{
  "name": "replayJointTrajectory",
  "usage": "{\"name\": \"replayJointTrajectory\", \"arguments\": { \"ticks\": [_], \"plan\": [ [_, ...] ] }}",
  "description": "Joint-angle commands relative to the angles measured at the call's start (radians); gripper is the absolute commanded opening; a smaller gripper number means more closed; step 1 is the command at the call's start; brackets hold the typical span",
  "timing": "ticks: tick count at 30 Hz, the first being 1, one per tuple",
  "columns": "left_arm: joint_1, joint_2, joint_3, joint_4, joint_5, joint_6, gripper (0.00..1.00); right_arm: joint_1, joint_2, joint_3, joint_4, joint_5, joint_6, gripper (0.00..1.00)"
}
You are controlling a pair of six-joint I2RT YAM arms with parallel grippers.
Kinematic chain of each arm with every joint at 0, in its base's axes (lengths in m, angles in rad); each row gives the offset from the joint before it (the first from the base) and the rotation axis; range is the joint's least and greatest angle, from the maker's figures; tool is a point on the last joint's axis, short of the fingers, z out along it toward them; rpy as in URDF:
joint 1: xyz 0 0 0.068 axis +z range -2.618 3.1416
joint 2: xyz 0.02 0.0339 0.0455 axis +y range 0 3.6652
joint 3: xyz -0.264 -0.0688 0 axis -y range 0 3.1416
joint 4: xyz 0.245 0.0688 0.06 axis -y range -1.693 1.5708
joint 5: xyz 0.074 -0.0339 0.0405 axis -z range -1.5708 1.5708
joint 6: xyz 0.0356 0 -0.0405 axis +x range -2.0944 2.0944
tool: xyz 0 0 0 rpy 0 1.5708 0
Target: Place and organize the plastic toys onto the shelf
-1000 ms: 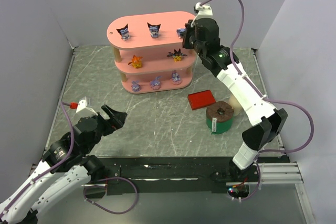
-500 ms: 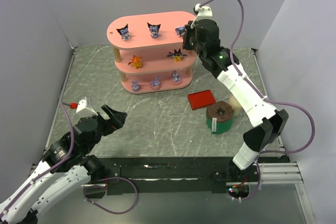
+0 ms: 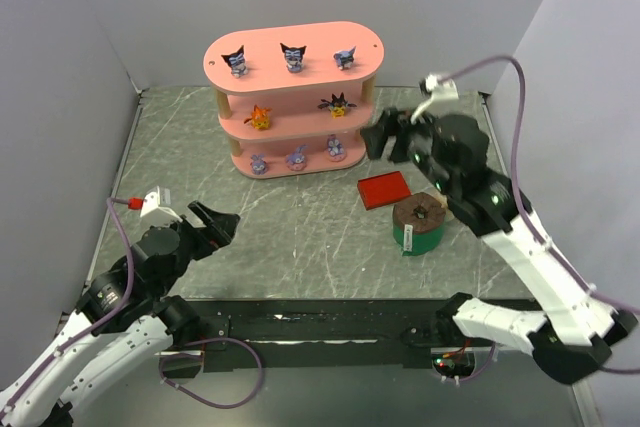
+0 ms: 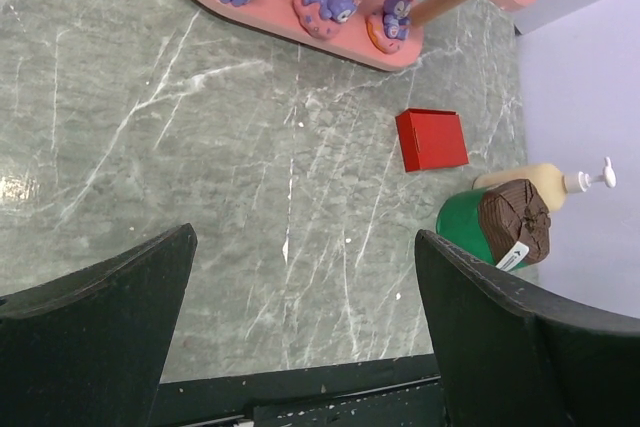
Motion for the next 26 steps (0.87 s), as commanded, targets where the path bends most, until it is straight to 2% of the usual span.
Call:
{"name": "replayJointTrajectory", "arguments": {
  "ticks": [1, 7, 16, 21, 26],
  "plan": [
    [-0.003, 0.006, 0.040, 0.018, -0.021, 0.023, 0.96, 0.020, -0.122, -0.168, -0.036, 0.000, 0.068, 0.89],
    [-0.003, 0.018, 0.057, 0.006, -0.058, 0.026, 0.96, 0.040, -0.281, -0.383, -0.054, -0.004, 0.163, 1.00],
    [-0.003, 0.007, 0.062, 0.003, -0.054, 0.023, 0.96, 0.040, -0.416, -0.474, -0.131, 0.063, 0.222, 1.00],
    [-0.003, -0.005, 0.066, 0.004, -0.060, 0.022, 0.96, 0.042, -0.494, -0.521, -0.109, 0.092, 0.239, 1.00],
    [-0.003, -0.017, 0.072, -0.003, -0.070, 0.014, 0.96, 0.042, -0.506, -0.527, -0.123, 0.115, 0.245, 1.00]
  ]
}}
